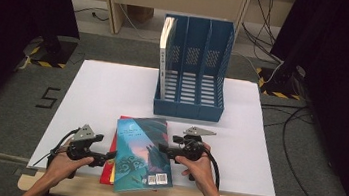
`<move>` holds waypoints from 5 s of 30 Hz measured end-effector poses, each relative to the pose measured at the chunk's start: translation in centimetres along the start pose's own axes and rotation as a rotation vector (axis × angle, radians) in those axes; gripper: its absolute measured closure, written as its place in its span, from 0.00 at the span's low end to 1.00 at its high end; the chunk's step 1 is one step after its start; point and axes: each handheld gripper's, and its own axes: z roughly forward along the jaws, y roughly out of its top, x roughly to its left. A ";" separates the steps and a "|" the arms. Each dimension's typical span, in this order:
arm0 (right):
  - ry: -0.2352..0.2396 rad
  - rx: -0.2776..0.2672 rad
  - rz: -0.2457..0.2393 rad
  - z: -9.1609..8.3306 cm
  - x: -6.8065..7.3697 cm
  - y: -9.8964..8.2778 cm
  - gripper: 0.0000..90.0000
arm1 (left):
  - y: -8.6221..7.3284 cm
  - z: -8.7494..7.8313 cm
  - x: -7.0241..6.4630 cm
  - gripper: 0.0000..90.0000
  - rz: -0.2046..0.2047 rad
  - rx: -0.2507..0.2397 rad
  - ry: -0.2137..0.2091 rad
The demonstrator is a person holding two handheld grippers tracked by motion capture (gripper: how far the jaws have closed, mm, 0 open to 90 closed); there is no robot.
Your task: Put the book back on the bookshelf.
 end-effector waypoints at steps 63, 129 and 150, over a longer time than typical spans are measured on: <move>0.042 0.019 -0.056 1.5 2.4 3.5 0.49 | -0.1 0.5 0.4 0.07 -0.011 0.013 -0.017; 0.041 -0.436 -0.099 -8.0 3.2 7.0 0.77 | -2.1 0.1 5.9 0.15 -0.023 0.098 0.203; -0.173 -0.527 -0.160 -10.9 -0.5 6.7 0.78 | -2.1 0.2 5.8 0.15 -0.022 0.100 0.205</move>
